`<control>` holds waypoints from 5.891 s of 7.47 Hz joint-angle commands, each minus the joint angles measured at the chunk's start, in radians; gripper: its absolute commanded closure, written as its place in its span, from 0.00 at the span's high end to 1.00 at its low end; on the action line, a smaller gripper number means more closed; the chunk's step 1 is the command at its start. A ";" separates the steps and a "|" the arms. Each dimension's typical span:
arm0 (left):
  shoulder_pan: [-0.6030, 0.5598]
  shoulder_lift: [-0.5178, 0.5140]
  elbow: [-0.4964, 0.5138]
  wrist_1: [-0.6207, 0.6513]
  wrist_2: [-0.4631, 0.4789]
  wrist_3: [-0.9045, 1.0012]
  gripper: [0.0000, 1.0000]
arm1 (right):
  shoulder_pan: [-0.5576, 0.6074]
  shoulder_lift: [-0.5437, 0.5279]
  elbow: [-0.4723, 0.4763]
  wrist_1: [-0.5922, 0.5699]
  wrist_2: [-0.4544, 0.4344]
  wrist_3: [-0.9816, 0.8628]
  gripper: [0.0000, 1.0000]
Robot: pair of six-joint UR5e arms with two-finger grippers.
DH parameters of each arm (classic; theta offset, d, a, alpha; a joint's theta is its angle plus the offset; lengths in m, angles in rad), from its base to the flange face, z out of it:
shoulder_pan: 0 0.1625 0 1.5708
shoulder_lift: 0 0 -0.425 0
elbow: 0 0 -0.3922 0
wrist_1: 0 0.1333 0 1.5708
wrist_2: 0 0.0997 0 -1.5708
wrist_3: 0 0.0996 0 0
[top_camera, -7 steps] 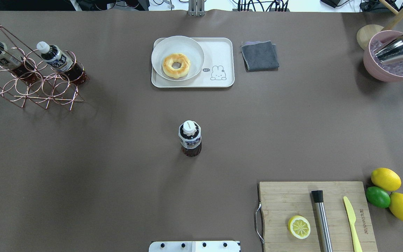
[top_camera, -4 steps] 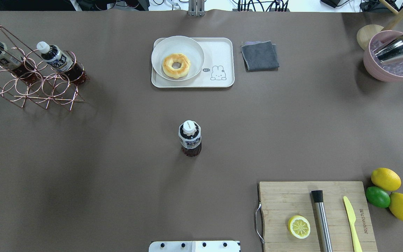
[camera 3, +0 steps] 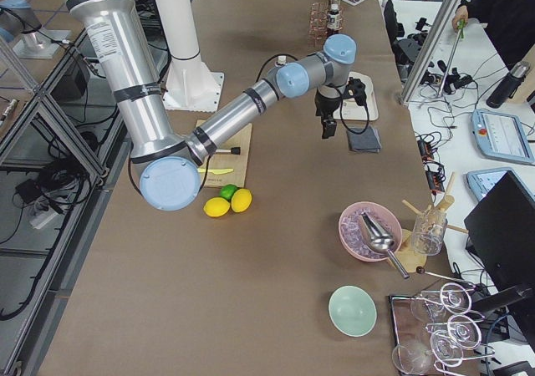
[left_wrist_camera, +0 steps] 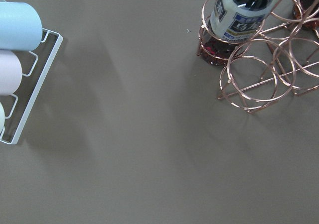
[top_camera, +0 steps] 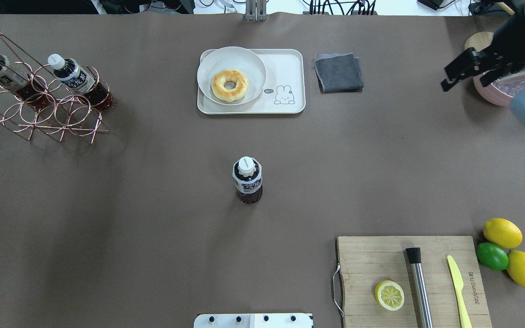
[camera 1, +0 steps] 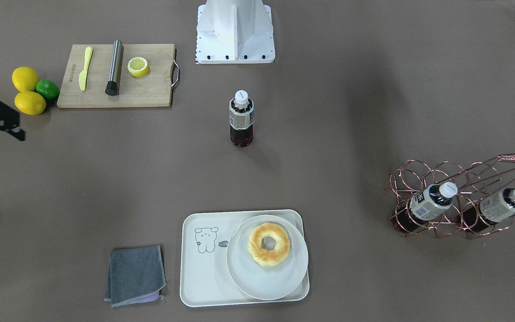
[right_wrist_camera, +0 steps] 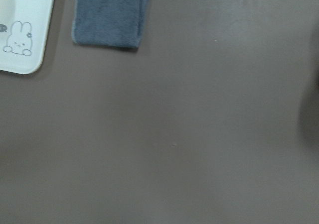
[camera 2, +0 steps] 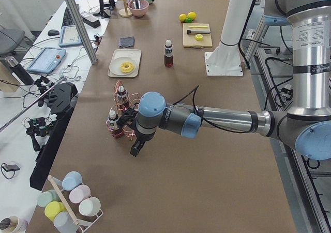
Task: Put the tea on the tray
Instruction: 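Reach the right gripper across to above the standing tea bottle, then lower the right gripper around the bottle cap and close it, then lift the bottle with the right gripper and carry it onto the white tray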
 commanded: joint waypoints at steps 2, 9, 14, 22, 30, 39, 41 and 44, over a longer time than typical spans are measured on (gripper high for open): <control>-0.033 0.001 0.069 -0.003 -0.002 0.023 0.98 | -0.289 0.225 0.022 -0.001 -0.169 0.428 1.00; -0.042 -0.001 0.087 0.000 -0.003 0.022 0.98 | -0.607 0.546 -0.071 -0.150 -0.431 0.774 1.00; -0.047 -0.004 0.089 0.002 -0.002 0.022 0.98 | -0.664 0.590 -0.148 -0.142 -0.491 0.785 1.00; -0.047 -0.004 0.089 0.002 -0.002 0.020 0.98 | -0.670 0.626 -0.208 -0.124 -0.510 0.792 0.48; -0.049 -0.004 0.088 0.000 -0.003 0.019 0.98 | -0.666 0.615 -0.197 -0.130 -0.505 0.798 0.63; -0.049 -0.005 0.089 0.000 -0.002 0.019 0.98 | -0.669 0.607 -0.180 -0.145 -0.487 0.843 0.11; -0.049 -0.005 0.089 0.000 -0.002 0.019 0.98 | -0.670 0.612 -0.182 -0.159 -0.490 0.846 0.00; -0.049 -0.005 0.087 0.000 -0.003 0.019 0.98 | -0.580 0.691 -0.176 -0.279 -0.410 0.831 0.00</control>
